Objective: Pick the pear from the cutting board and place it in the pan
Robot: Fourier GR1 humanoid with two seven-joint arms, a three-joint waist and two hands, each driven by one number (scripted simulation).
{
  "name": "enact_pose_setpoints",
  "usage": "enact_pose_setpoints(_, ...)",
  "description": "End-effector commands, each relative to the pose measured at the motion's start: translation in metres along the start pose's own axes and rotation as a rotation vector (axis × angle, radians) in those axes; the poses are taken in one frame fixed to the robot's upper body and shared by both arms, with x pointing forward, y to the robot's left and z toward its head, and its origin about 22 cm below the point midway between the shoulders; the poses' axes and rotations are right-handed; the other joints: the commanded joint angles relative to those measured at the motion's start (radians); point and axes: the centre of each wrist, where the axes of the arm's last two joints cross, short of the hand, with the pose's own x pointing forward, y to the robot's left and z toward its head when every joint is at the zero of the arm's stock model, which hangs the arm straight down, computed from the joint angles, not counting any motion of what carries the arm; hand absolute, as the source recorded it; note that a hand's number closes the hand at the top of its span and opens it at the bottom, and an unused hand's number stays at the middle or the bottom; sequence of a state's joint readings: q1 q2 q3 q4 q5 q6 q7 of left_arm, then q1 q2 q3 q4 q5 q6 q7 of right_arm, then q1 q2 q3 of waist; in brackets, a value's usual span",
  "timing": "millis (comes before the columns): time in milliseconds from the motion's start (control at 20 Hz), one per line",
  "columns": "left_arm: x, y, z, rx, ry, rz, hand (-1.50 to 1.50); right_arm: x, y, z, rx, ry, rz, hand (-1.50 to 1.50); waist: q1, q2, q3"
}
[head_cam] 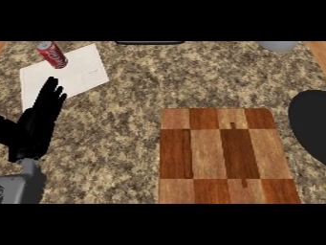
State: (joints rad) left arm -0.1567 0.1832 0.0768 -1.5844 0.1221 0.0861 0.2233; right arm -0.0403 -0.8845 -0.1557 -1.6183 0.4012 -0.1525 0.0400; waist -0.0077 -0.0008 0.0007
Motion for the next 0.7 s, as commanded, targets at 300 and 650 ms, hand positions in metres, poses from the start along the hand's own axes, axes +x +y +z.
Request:
enact_pose_setpoints(300, 0.006, 0.014, -0.007, -0.032, -0.006, 0.012, 0.00, -0.071, 0.056, -0.024, 0.062, -0.046, -0.078, 1.50, 0.026, 0.006, 0.000)
enact_pose_setpoints(650, 0.000, -0.007, -0.014, -0.027, -0.015, -0.005, 0.00, -0.089, 0.107, -0.032, 0.130, -0.039, 0.003, 1.50, 0.026, 0.007, 0.000)
